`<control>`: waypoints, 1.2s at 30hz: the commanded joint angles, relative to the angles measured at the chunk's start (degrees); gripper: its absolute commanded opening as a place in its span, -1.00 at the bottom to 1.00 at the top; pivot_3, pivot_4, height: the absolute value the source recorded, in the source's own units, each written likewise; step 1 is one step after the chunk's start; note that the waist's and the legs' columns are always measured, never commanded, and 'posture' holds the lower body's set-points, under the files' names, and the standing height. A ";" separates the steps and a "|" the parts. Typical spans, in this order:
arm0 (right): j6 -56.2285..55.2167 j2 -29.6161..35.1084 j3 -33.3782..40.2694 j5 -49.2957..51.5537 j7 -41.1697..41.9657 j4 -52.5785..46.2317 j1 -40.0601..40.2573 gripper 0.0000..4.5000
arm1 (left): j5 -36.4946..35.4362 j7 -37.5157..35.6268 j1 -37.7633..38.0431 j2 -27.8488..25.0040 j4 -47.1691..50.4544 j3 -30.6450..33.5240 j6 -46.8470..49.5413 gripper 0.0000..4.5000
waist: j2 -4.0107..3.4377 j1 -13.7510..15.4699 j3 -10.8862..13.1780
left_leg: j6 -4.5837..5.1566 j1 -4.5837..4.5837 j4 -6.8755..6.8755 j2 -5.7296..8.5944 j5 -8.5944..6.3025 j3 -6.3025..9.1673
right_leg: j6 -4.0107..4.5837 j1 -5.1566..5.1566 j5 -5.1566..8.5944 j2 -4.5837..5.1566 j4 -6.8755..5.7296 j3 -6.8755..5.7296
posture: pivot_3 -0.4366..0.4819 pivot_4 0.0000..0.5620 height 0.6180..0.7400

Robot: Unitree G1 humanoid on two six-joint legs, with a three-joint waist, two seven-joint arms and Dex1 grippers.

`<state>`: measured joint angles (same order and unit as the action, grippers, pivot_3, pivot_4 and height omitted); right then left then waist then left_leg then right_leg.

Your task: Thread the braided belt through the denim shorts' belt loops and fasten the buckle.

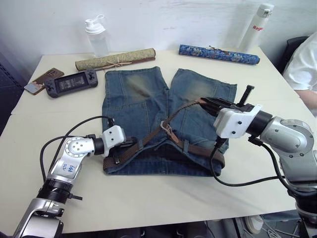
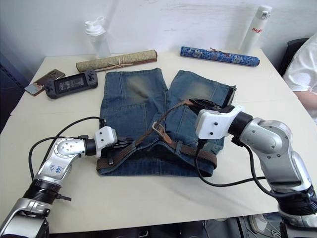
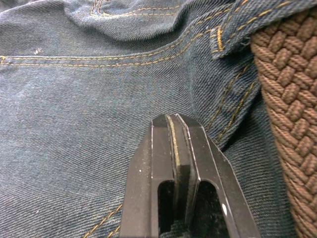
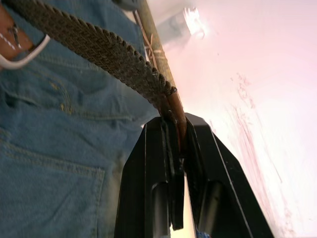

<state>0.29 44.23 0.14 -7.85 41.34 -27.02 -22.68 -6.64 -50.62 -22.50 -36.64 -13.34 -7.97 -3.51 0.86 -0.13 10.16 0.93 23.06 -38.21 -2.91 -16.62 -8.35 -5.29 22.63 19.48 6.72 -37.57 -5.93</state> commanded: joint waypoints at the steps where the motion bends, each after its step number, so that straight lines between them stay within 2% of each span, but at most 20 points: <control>1: 1.00 -0.60 1.61 0.56 -1.48 -2.26 -1.74 -1.00 | -2.30 -1.49 1.47 0.36 0.05 1.25 6.30 -0.99 | -0.04 0.00 -0.02 | 0.00 0.00 0.00 0.00 0.00 0.00 | 0.00 0.00 0.00 0.00 0.00 0.00 | -0.05 -0.47 0.63; 5: 1.04 -1.20 0.86 1.17 -0.97 -2.17 -2.74 -1.00 | -5.82 -6.04 1.24 -1.95 3.34 2.79 10.29 -0.99 | -0.04 -0.09 -0.02 | 0.00 0.02 0.01 -0.01 0.00 0.00 | 0.00 0.01 0.00 -0.02 -0.10 -0.01 | -0.05 -0.47 0.63; 8: -0.59 -0.51 0.10 0.94 -0.02 -0.96 -3.39 -1.00 | -12.29 -12.27 1.21 -4.66 6.29 4.56 18.90 -0.99 | -0.04 -0.27 -0.01 | 0.00 0.04 0.05 -0.02 0.00 0.00 | 0.00 0.03 0.00 -0.06 -0.08 -0.01 | -0.05 -0.47 0.63; 14: -2.40 -1.17 -1.33 -0.07 -0.40 1.20 -4.09 -1.00 | -13.13 -14.39 -0.84 -5.99 4.76 6.42 21.69 -0.99 | -0.05 0.01 0.00 | 0.00 0.09 0.02 -0.02 0.00 -0.01 | -0.01 0.06 0.01 -0.05 -0.07 0.00 | -0.05 -0.47 0.63; 18: -2.92 -1.69 -1.90 -1.29 -1.12 2.15 -4.44 -1.00 | -16.67 -12.09 -1.74 -3.99 7.98 10.02 25.03 -0.99 | -0.04 0.02 0.01 | 0.00 0.12 -0.02 0.01 0.00 0.00 | -0.01 0.06 0.00 -0.02 -0.08 -0.01 | -0.05 -0.47 0.63; 23: -4.10 -1.81 -3.71 -3.99 -0.92 2.70 -5.29 -1.00 | -25.15 -6.28 -1.50 -2.34 21.82 16.21 33.18 -0.99 | -0.03 -0.14 0.02 | 0.00 0.13 -0.01 -0.02 0.00 0.02 | -0.01 0.06 0.00 -0.02 -0.10 0.01 | -0.05 -0.47 0.63; 27: -2.76 -2.66 -6.57 -6.17 -0.42 2.44 -5.66 -1.00 | -29.55 -0.95 0.57 -0.51 32.36 17.42 38.05 -0.99 | -0.03 -0.16 0.02 | 0.00 0.12 0.00 -0.03 0.00 0.04 | -0.01 0.06 0.00 -0.02 -0.10 0.03 | -0.05 -0.47 0.63; 30: -1.25 -3.53 -8.55 -7.52 0.02 2.66 -6.49 -1.00 | -27.34 3.67 4.80 0.95 40.27 15.90 37.16 -0.99 | -0.03 -0.32 0.02 | -0.01 0.11 0.00 -0.02 0.01 0.04 | -0.01 0.05 0.00 -0.02 -0.10 0.05 | -0.05 -0.47 0.63; 32: -0.52 -4.11 -9.43 -8.08 0.14 2.67 -6.99 -1.00 | -28.75 7.11 6.56 2.74 44.20 16.01 38.31 -0.68 | -0.03 -0.28 0.02 | -0.01 0.11 0.01 -0.03 0.00 0.03 | -0.01 0.05 0.00 -0.04 -0.09 0.06 | -0.05 -0.47 0.63; 33: -0.27 -4.31 -9.72 -8.18 0.26 2.65 -7.11 -1.00 | -29.60 8.64 6.97 3.54 45.55 16.30 38.89 -0.63 | -0.03 -0.27 0.02 | -0.01 0.11 0.01 -0.03 0.01 0.04 | -0.01 0.05 0.00 -0.05 -0.08 0.06 | -0.05 -0.47 0.63; 34: -0.08 -4.57 -10.21 -8.44 0.37 2.70 -7.23 -1.00 | -28.04 10.43 7.40 3.86 46.91 15.70 38.62 -0.48 | -0.02 -0.17 0.02 | -0.01 0.11 0.01 -0.03 0.01 0.04 | -0.01 0.05 0.00 -0.04 -0.08 0.06 | -0.05 -0.47 0.63; 36: 0.20 -4.91 -10.87 -8.90 0.49 2.82 -7.42 -1.00 | -25.18 13.14 7.87 4.22 48.50 14.41 38.04 -0.06 | -0.02 0.10 0.02 | -0.01 0.11 -0.07 -0.02 0.01 0.08 | -0.01 0.03 0.00 -0.01 -0.01 0.08 | -0.05 -0.47 0.63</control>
<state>0.24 39.63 -11.11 -16.09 41.82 -23.28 -29.11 -33.90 -40.36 -14.85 -32.51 32.02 6.93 35.48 0.84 -0.03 10.18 0.93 23.18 -38.29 -2.92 -16.62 -8.25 -5.30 22.63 19.48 6.72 -37.53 -5.86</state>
